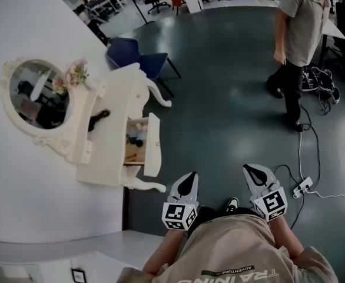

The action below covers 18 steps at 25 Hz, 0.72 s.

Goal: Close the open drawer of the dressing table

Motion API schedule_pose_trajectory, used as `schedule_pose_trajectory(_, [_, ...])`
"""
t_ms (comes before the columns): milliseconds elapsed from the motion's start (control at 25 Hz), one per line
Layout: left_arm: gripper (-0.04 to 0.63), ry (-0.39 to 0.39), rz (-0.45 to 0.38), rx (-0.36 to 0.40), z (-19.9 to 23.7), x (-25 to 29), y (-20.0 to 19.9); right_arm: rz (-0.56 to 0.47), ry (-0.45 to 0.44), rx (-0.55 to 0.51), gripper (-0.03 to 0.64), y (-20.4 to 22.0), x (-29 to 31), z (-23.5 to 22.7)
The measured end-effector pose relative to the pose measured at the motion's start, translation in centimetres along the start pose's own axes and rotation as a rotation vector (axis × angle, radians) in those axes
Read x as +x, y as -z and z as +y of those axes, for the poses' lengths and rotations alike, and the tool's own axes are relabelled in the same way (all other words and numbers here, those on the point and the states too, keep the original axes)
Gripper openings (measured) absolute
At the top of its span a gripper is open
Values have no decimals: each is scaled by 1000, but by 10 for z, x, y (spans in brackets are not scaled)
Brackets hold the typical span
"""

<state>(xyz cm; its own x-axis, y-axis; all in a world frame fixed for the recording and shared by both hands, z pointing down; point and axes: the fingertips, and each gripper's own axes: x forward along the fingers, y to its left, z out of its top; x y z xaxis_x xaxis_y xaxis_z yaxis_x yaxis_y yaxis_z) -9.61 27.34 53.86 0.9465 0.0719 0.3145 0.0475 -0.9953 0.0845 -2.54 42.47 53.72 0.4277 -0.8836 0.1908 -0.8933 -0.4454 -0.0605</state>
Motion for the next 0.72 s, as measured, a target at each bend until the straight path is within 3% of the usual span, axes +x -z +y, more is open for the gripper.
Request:
schedule_pose_trajectory(400, [15, -19, 18, -21, 15, 10, -1, 6, -6, 49, 3, 6, 18, -8])
schedule_pose_trajectory(720, [15, -19, 51, -63, 58, 50, 5, 76, -22, 69, 3, 12, 71, -25])
